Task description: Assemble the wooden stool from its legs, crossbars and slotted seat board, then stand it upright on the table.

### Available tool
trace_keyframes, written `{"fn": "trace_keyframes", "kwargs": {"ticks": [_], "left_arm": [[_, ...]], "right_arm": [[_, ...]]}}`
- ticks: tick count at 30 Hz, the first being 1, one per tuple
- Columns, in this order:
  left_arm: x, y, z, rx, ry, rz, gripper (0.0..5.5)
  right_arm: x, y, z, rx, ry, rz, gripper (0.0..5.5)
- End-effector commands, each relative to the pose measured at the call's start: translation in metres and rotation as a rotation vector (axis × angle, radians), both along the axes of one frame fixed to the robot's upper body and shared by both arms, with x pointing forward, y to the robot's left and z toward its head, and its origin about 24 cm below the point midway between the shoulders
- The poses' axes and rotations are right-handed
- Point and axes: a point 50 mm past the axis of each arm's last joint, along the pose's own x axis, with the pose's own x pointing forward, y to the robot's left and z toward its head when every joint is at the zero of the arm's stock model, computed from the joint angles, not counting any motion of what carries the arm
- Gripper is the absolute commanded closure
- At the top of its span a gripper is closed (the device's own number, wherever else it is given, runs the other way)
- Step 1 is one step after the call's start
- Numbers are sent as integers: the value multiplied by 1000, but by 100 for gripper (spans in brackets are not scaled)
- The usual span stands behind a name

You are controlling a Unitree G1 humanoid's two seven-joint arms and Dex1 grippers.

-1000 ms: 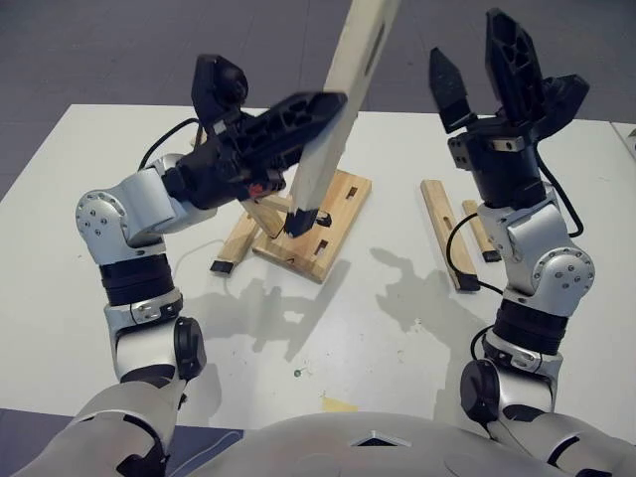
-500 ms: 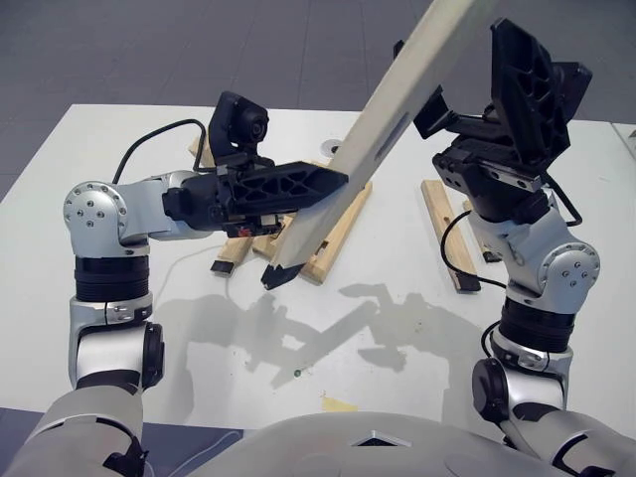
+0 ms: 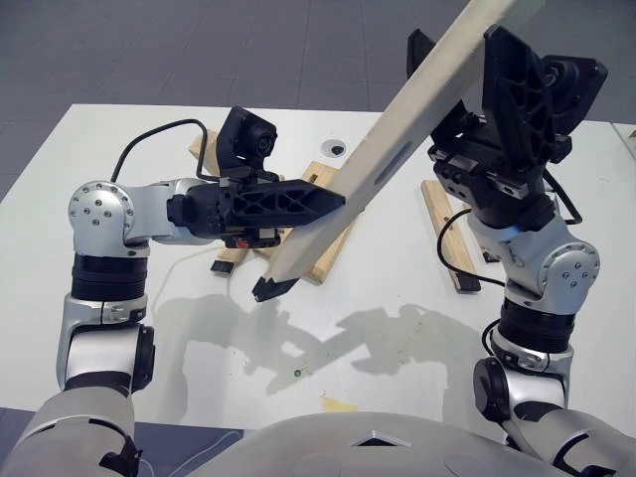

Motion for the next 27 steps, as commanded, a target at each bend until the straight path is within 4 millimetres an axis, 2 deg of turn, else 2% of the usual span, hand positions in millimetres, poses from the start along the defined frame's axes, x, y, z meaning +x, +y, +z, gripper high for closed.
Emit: {"fn": "trace_keyframes", "kwargs": {"ticks": [1,5,9,10,12,17,21,23,27], "left_arm": [[3,2,1,-1,9,-1,346],[3,1,1,-9,11,-4,346],[7,-1,-1,-9,28,16,346],[9,-2,-2,0,39,30,310],[17,-5,-5,11,70,73,281],[47,-10,-10,30,190,362,189],[48,-14,-11,58,232,508,128],[48,-11,-6,49,229,574,90],[46,-1,22,-65,161,663,26]], "right_arm": [[-6,0,5,17,-31,15,319],[-6,2,5,17,-25,18,369],[-6,4,4,19,-11,17,371],[-7,4,4,20,-10,17,371],[-7,5,4,22,-3,12,384],[-6,3,3,34,15,-15,475],[-7,0,2,30,34,-57,536],[-8,-1,-3,-3,41,-86,550],[-5,2,-19,-147,80,-191,550]]}}
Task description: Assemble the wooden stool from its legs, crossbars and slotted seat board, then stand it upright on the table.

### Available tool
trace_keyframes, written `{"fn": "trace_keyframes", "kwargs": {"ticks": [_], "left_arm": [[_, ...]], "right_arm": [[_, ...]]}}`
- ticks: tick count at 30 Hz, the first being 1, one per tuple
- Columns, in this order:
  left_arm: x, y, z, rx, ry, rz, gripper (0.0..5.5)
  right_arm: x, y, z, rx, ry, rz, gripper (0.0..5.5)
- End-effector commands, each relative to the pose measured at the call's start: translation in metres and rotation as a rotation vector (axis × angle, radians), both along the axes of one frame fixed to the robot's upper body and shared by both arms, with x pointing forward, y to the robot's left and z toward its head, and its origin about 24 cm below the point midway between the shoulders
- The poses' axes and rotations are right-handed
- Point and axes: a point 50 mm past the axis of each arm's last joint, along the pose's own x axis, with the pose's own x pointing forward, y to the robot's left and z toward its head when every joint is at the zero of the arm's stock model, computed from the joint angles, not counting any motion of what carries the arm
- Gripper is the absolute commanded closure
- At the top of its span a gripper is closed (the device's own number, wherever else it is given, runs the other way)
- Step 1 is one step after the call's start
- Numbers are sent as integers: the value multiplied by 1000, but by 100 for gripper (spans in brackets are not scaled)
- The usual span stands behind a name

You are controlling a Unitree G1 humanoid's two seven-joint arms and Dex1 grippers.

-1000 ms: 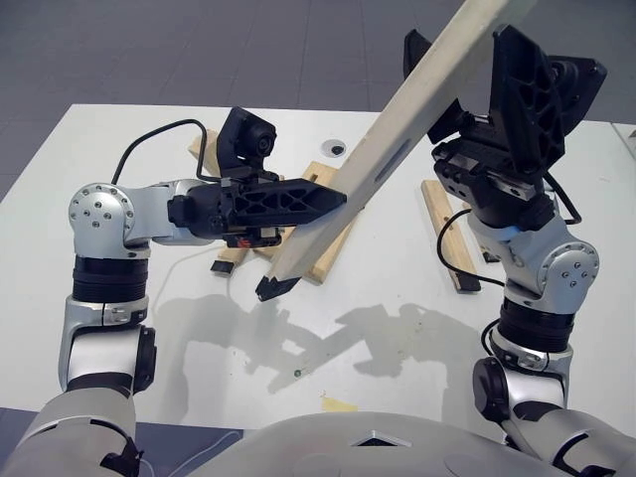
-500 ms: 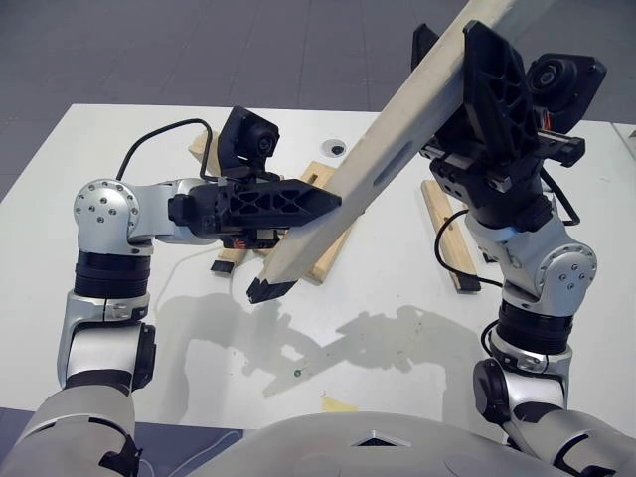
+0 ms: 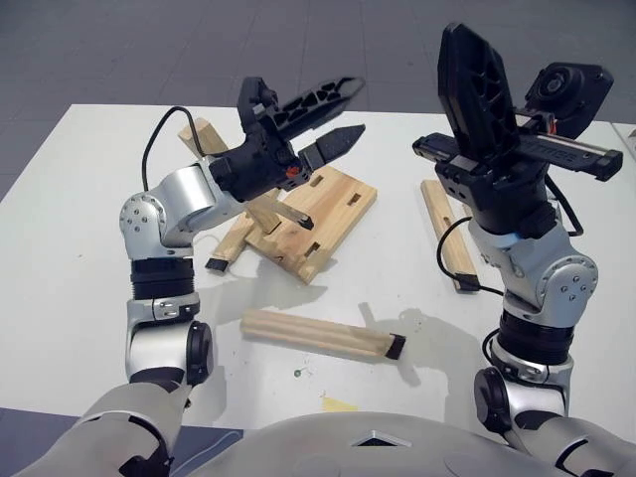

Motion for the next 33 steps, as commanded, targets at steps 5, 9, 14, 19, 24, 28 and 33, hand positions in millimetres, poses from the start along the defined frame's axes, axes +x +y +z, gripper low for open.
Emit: {"fn": "trace_keyframes", "kwargs": {"ticks": [5,9,14,19,24,28,33], "left_arm": [[-10,24,69,-124,-259,188,10],[-24,37,89,-70,-390,245,10],[-37,70,105,168,-504,338,10],[-53,100,60,703,-524,334,10],[-80,121,19,923,-514,94,10],[-88,119,21,897,-581,-59,10],[-99,114,-32,1121,-608,-358,10]], "right_arm": [[-1,12,-34,-351,25,-162,476],[-11,12,-44,-397,46,-189,415],[-30,4,-60,-587,38,-222,336],[-47,-5,-71,-662,100,-296,248],[-54,-20,-77,-657,182,-362,170],[-54,-28,-81,-686,207,-379,110],[-49,-27,-83,-701,205,-366,22]]}}
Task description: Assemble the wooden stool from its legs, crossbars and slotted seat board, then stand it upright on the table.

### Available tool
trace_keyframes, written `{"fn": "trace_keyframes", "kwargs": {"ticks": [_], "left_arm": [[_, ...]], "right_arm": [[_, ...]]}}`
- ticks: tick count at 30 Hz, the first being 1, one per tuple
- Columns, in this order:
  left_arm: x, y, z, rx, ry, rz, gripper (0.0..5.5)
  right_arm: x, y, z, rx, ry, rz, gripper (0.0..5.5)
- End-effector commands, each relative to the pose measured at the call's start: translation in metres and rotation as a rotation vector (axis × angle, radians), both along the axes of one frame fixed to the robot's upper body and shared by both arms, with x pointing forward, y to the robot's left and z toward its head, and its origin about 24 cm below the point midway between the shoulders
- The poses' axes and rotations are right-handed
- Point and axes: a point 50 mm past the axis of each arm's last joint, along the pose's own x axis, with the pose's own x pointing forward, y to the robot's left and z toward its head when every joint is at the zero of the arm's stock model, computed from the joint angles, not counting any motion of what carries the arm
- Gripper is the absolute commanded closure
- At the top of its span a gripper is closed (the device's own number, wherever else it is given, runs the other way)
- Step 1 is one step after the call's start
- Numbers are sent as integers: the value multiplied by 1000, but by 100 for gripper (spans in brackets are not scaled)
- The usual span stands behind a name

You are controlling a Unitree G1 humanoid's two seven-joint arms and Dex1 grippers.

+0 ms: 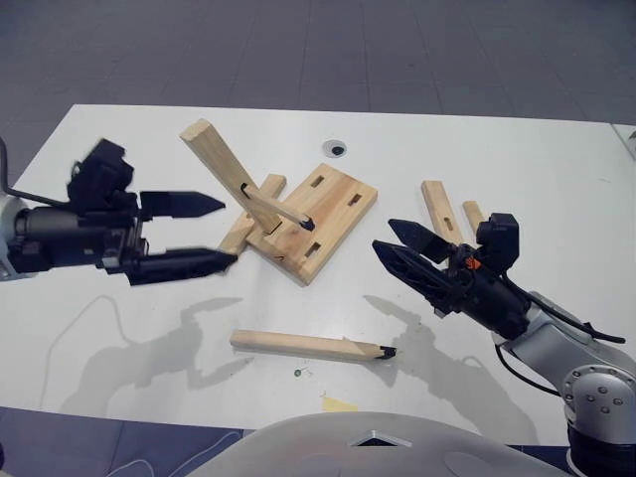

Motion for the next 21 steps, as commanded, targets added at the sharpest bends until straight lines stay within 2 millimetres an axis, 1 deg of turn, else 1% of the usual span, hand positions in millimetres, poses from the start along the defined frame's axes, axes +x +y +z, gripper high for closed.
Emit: {"fn": "trace_keyframes", "kwargs": {"ticks": [1,3,7,9,13,15,18,21], "left_arm": [[-9,-2,-48,276,30,-142,10],[-13,-5,-67,348,20,-195,10],[-26,-13,-87,375,36,-305,10],[-27,-17,-95,389,14,-311,10],[-21,-27,-108,387,-58,-252,10],[-20,-30,-114,399,-77,-238,41],[-31,-30,-122,407,-28,-245,89],[-38,-25,-125,441,3,-266,146]], "right_arm": [[5,3,0,-21,-2,25,11],[6,3,-1,-38,-2,31,11],[5,2,-4,-63,7,30,11],[4,2,-5,-72,9,32,11],[6,3,-6,-73,4,31,11],[6,3,-6,-71,1,33,10],[10,4,-7,-82,0,53,10],[11,5,-9,-87,-2,66,10]]}}
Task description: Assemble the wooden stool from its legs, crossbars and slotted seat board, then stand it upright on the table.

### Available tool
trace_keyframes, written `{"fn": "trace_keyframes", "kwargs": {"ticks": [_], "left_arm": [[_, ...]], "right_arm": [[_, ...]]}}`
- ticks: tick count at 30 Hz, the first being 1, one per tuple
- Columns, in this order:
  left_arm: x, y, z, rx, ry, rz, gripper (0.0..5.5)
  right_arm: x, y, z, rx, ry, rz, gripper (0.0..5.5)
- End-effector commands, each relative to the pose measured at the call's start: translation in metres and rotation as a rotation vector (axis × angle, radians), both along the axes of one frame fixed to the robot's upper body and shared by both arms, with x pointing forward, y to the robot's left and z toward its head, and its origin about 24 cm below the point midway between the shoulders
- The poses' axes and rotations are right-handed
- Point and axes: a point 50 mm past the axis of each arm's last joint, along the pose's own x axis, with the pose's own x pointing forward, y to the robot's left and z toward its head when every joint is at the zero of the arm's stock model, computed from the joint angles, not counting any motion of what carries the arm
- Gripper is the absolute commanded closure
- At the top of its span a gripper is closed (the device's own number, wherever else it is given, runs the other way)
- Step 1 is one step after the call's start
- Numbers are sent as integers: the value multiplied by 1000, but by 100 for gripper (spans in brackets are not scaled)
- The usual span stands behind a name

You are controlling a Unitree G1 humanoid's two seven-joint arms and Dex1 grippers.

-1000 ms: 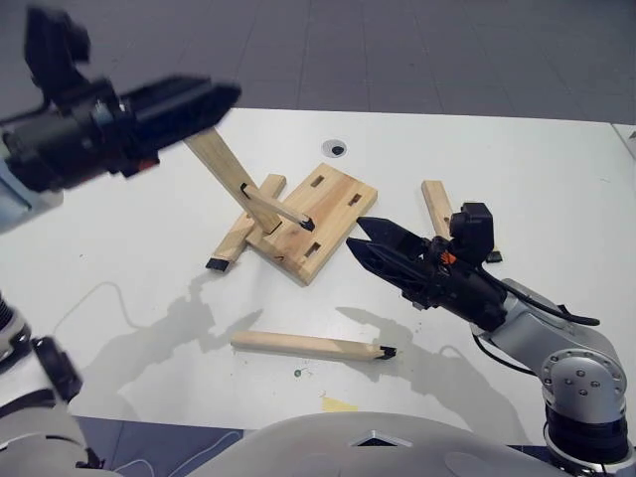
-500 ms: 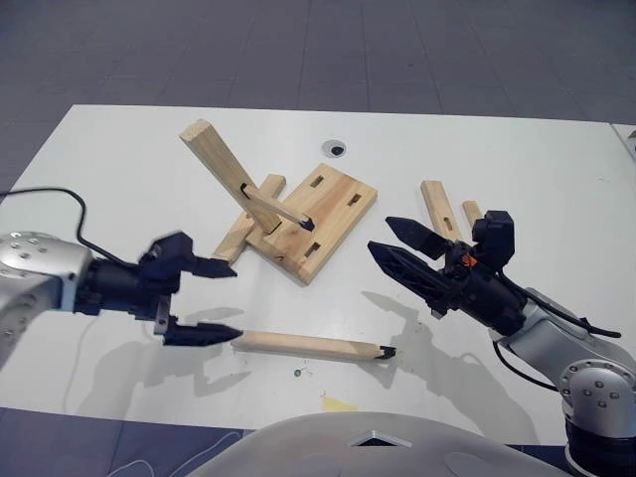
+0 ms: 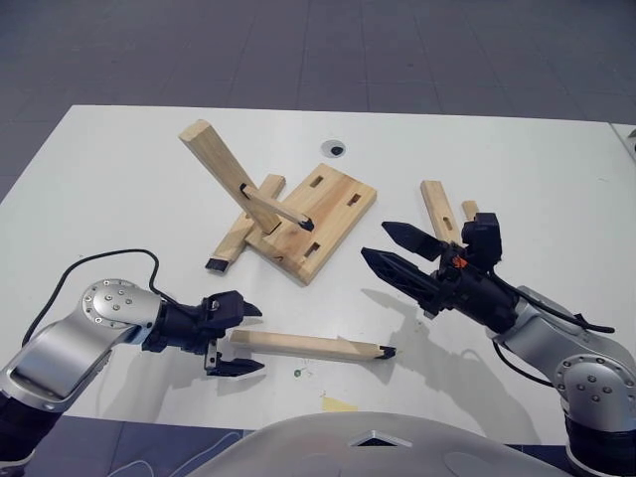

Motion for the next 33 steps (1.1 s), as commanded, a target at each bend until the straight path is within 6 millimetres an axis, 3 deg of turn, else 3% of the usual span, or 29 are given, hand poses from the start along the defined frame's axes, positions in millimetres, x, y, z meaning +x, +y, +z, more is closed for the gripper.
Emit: {"fn": "trace_keyframes", "kwargs": {"ticks": [1,12,18,23,25,27,29,31,33], "left_arm": [[-9,7,-4,72,26,-28,164],[0,-8,-8,45,-94,6,356],[-2,-3,-11,72,-104,-8,445],[1,-4,-3,66,-172,-47,449],[10,-6,13,20,-219,-29,449],[27,-3,43,-39,-315,16,449],[48,7,85,-116,-430,100,449],[60,14,134,-305,-478,170,449],[55,14,177,-530,-459,115,449]], "right_arm": [[3,0,-2,-24,-1,22,10],[3,2,-3,-13,-8,14,10],[5,3,-3,-14,-11,15,10],[7,3,-3,-14,-13,11,10],[9,2,-3,-15,-14,7,10],[12,0,-1,1,-15,-10,10],[17,-6,2,55,-9,-50,10],[22,-12,4,126,8,-101,10],[27,-20,3,194,34,-156,10]]}}
